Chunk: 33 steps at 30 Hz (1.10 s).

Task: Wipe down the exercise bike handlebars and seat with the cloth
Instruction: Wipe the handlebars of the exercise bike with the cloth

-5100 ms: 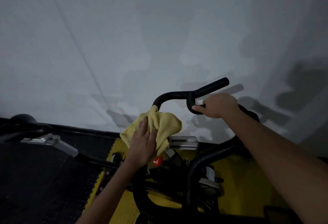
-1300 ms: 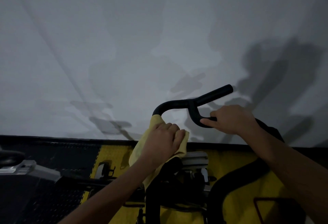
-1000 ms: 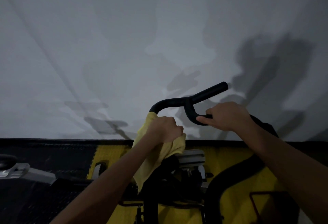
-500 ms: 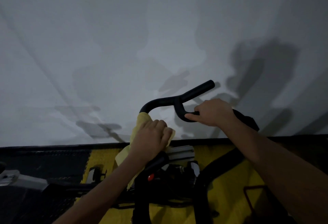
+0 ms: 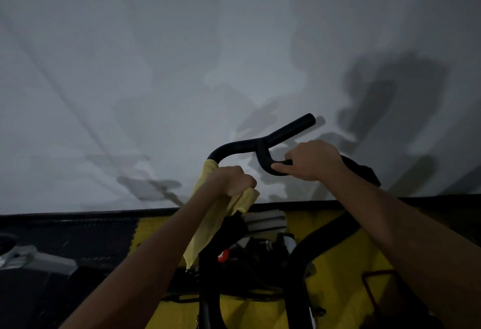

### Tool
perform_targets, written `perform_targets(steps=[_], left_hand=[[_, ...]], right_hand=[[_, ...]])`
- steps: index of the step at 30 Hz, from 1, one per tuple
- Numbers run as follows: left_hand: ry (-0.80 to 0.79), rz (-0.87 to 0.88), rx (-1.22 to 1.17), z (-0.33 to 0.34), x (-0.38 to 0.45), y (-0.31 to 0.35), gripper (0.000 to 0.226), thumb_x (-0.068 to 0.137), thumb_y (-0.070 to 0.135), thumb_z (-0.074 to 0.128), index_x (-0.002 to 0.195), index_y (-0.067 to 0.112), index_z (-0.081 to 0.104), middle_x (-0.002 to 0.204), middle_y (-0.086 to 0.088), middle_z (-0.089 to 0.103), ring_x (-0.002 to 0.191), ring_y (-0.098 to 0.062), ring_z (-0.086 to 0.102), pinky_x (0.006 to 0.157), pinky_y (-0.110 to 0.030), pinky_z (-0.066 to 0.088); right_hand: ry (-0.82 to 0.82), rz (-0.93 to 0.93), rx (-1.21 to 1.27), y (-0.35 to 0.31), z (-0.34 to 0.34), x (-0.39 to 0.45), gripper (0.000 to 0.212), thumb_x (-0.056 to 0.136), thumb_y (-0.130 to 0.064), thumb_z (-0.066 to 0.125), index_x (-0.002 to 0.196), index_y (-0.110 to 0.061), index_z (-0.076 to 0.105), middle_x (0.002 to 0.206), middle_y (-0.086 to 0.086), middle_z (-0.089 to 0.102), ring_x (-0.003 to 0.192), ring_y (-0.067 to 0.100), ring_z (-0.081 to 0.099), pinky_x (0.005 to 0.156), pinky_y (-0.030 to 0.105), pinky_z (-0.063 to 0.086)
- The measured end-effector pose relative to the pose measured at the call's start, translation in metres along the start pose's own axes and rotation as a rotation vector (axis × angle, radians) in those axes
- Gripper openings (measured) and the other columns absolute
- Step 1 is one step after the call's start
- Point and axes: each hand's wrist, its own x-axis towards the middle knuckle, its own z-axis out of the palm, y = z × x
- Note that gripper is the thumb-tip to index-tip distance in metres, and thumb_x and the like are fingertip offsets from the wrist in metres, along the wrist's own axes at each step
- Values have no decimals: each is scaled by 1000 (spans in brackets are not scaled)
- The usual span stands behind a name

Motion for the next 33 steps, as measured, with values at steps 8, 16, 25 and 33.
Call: perform_targets(steps=[8,16,25,33], left_hand=[[696,338,-19,40,-43,-21,43,101,39,50,66,15,50,59,6,53,54,-12,45,58,-28,25],[314,7,66,14,-14,-5,37,89,51,52,65,24,55,67,1,58,69,-20,58,56,-29,44],[100,30,-134,6,-2,-10,41,87,51,51,68,15,60,84,-10,69,83,-24,66,65,-34,42],[625,273,-93,42,-34,-39,51,95,65,36,74,25,60,60,8,59,62,-4,54,53,-24,35]], right_hand=[[45,5,5,-2,1,1,72,86,-84,21,66,-23,54,67,-1,58,62,16,56,63,31,49],[43,17,3,-2,3,3,75,88,-83,25,73,-21,65,68,-3,60,64,16,59,57,29,42],[36,31,-4,-6,-6,-2,77,89,-82,24,83,-20,70,73,-1,59,66,17,56,57,29,38],[26,57,-32,-9,-7,-11,76,89,-83,24,78,-21,65,72,0,59,63,17,54,55,28,36]])
